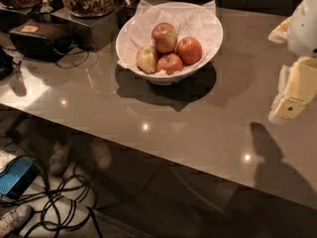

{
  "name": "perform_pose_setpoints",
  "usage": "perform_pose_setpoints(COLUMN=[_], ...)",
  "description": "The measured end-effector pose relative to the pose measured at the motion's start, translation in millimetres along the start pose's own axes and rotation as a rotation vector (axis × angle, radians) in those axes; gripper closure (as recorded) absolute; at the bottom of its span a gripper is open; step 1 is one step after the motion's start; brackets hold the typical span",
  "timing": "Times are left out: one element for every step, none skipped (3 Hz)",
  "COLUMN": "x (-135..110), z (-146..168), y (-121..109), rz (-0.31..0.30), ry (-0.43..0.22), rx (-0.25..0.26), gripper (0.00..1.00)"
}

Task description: Pick apple from white bowl

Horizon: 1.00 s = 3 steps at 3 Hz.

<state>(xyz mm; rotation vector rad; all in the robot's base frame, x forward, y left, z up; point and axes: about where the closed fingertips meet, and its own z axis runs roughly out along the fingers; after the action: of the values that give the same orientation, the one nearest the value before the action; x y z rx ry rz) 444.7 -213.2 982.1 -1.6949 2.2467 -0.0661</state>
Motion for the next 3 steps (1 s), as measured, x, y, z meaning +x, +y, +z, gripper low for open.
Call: perform_pose_setpoints(x=[-41, -50, -57], z=[4, 2, 3], y=[-45, -51, -54], rz=[0.055, 0.046, 0.041], ry=[0.02, 0.0, -0.035], rx=[-0.031, -0.01, 0.007], gripper=[0.0, 0.0, 0.0])
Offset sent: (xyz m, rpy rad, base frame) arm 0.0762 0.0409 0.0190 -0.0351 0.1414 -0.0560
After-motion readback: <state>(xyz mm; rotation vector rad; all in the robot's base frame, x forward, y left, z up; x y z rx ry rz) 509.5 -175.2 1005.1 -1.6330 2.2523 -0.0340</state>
